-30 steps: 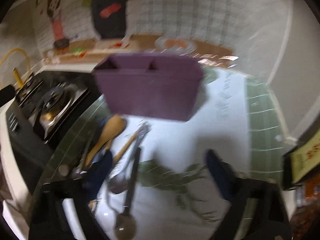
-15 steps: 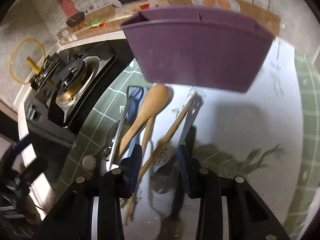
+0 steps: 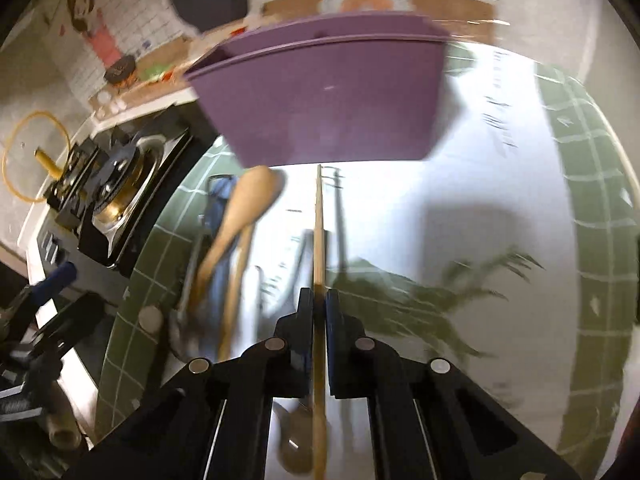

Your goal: Organize utensils

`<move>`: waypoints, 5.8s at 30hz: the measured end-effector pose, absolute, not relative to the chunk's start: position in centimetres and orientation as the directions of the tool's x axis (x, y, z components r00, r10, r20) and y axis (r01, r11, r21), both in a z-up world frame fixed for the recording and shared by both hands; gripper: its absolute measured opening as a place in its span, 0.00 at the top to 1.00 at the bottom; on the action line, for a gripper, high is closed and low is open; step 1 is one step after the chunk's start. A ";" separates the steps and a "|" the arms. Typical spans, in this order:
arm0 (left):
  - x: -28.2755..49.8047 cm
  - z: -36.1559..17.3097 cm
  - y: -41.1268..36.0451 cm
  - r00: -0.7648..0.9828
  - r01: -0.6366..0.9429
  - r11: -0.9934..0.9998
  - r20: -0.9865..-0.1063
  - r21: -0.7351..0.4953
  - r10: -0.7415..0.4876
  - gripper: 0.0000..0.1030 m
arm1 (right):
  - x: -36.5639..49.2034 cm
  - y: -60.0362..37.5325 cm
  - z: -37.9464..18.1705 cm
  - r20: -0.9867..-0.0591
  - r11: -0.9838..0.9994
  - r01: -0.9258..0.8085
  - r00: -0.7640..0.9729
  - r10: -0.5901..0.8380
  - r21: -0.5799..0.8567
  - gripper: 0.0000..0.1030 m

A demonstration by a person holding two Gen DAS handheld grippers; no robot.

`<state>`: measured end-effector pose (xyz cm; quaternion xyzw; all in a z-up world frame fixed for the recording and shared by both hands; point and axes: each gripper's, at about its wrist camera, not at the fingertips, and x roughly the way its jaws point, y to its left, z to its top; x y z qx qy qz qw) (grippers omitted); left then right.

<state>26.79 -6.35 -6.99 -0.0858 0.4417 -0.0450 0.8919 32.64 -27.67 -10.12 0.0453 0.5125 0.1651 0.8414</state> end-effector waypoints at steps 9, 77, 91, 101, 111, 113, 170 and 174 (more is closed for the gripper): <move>30.6 -8.1 -9.7 0.530 0.100 0.979 -0.823 -0.178 -0.204 0.39 | 30.4 -30.7 -10.4 -0.827 0.935 -0.220 0.440 0.350 0.279 0.95; 25.2 -1.8 -10.0 0.638 0.199 0.943 -0.696 -0.265 -0.330 0.94 | 26.8 -30.8 -4.3 -0.730 0.930 -0.285 0.581 0.360 0.232 0.95; 23.0 0.7 -10.3 0.673 0.251 0.922 -0.632 -0.294 -0.385 0.94 | 26.0 -30.7 -3.1 -0.703 0.927 -0.300 0.610 0.367 0.224 0.94; 23.1 0.6 -10.9 0.652 0.273 0.917 -0.644 -0.292 -0.400 0.94 | 25.7 -30.6 -3.5 -0.706 0.928 -0.296 0.607 0.366 0.227 0.95; 23.1 1.1 -10.6 0.667 0.255 0.925 -0.641 -0.282 -0.379 0.96 | 25.4 -30.7 -2.5 -0.692 0.932 -0.295 0.628 0.356 0.212 0.95; 23.1 0.8 -10.4 0.665 0.245 0.928 -0.648 -0.280 -0.372 0.96 | 25.4 -31.0 -2.6 -0.692 0.932 -0.291 0.628 0.357 0.216 0.95; 36.2 2.9 -12.4 0.629 0.305 0.918 -0.670 -0.253 -0.394 0.91 | 31.7 -34.0 9.7 -0.509 0.958 -0.235 0.812 0.285 0.162 0.94; 36.7 -2.5 -15.1 0.496 0.375 0.879 -0.738 -0.293 -0.458 0.82 | 32.1 -35.3 6.8 -0.570 0.963 -0.190 0.778 0.266 0.190 0.94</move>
